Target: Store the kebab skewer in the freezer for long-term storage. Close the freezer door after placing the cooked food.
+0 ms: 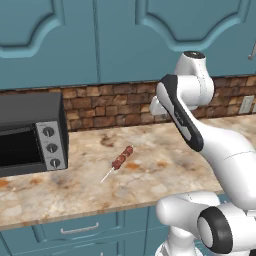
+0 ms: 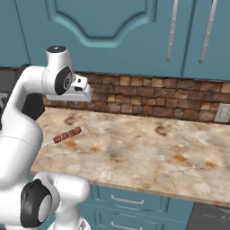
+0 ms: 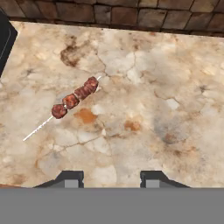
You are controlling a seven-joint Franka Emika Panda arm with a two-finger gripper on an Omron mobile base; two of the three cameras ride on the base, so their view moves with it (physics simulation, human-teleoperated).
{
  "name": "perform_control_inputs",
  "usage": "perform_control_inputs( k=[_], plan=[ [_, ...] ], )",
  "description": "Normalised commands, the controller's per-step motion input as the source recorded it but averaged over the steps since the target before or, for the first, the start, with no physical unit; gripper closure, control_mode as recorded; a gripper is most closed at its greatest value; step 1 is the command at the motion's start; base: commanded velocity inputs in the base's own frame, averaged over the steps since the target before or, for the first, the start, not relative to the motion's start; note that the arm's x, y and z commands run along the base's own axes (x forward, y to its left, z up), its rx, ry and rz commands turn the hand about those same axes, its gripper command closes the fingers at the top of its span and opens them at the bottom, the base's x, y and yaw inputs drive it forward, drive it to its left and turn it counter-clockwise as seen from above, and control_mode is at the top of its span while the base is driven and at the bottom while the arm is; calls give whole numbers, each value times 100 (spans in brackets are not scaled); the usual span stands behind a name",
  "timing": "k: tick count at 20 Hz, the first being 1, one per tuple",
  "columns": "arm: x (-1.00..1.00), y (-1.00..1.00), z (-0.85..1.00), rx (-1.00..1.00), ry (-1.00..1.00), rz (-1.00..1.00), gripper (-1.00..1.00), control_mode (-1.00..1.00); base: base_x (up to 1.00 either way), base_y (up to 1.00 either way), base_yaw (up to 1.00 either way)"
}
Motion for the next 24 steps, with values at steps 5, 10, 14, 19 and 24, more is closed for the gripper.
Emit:
perform_control_inputs(
  k=[5,10,14,19,24],
  plan=[
    [-33,2,-19,1,1,-6,-100,-100,0,0,0],
    [-7,40,-29,2,5,-21,-100,-100,0,0,0],
    [0,16,-36,0,16,-19,-100,-100,0,0,0],
    [0,3,-29,0,8,-20,-100,-100,0,0,0],
    [0,26,-32,0,12,-26,-100,-100,0,0,0]
  ],
)
